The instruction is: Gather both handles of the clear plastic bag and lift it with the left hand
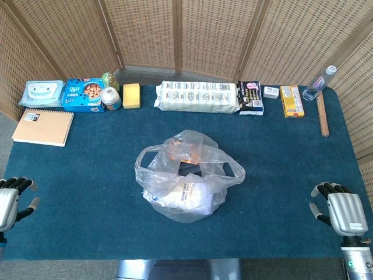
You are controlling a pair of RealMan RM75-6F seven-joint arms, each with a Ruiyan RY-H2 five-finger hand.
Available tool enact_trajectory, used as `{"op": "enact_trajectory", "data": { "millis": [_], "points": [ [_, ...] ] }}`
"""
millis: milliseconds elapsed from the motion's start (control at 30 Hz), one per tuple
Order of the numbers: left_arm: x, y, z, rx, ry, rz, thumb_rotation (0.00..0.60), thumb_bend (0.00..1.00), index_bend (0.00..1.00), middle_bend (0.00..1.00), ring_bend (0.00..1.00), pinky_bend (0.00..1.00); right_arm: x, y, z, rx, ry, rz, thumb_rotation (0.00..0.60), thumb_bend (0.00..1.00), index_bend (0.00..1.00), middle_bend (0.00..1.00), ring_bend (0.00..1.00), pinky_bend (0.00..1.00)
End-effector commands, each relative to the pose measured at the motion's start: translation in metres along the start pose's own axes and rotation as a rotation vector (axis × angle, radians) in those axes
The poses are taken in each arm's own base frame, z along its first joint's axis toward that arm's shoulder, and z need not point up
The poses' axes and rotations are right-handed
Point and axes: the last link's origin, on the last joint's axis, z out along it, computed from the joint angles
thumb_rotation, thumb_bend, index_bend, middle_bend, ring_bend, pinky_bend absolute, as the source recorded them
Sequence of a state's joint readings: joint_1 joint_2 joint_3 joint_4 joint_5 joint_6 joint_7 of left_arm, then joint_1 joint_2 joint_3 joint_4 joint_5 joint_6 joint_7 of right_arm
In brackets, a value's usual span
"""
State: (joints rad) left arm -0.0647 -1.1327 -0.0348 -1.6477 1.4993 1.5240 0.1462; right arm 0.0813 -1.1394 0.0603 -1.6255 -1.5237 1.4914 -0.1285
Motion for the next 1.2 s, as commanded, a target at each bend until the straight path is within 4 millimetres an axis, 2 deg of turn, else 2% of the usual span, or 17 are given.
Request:
{"op": "enact_trajectory", "data": {
  "millis": [33, 333, 767, 900, 967, 1033, 1133, 1200],
  "points": [
    [0.001, 0.0, -0.001, 0.0, 0.001, 0.0, 0.6, 0.29, 0.49, 0.47, 0.39, 0.35, 0.0, 0.0, 0.001, 0.004, 0.0, 0.0, 0.6, 0.31, 0.5, 0.47, 0.42, 0.45],
    [0.008, -0.005, -0.003, 0.003, 0.014, 0.004, 0.6, 0.29, 0.49, 0.47, 0.39, 0.35, -0.003, -0.008, 0.004, 0.021, 0.004, 0.015, 0.6, 0.31, 0.5, 0.47, 0.42, 0.45],
    [0.002, -0.002, 0.008, -0.026, -0.03, -0.02, 0.6, 0.28, 0.49, 0.47, 0.39, 0.35, 0.0, -0.011, 0.004, 0.021, 0.005, 0.001, 0.6, 0.31, 0.5, 0.47, 0.42, 0.45],
    [0.004, 0.007, 0.021, -0.068, -0.088, -0.061, 0.598, 0.22, 0.41, 0.44, 0.36, 0.34, 0.001, -0.011, 0.001, 0.018, 0.01, 0.002, 0.6, 0.31, 0.5, 0.47, 0.42, 0.45],
    [0.006, 0.014, 0.028, -0.092, -0.135, -0.092, 0.544, 0.18, 0.36, 0.41, 0.34, 0.33, 0.002, -0.012, 0.0, 0.018, 0.014, 0.002, 0.6, 0.31, 0.5, 0.47, 0.42, 0.45],
    [0.008, 0.024, 0.036, -0.13, -0.19, -0.124, 0.389, 0.15, 0.32, 0.38, 0.31, 0.32, 0.004, -0.012, -0.001, 0.018, 0.018, 0.003, 0.6, 0.31, 0.5, 0.47, 0.42, 0.45],
    [0.011, 0.034, 0.046, -0.168, -0.233, -0.151, 0.088, 0.12, 0.29, 0.36, 0.29, 0.31, 0.005, -0.011, -0.003, 0.016, 0.023, 0.004, 0.6, 0.31, 0.5, 0.47, 0.42, 0.45],
    [0.011, 0.042, 0.054, -0.198, -0.255, -0.164, 0.012, 0.11, 0.29, 0.35, 0.28, 0.3, 0.005, -0.008, -0.01, 0.009, 0.022, 0.002, 0.6, 0.31, 0.5, 0.47, 0.42, 0.45]
  ]
}}
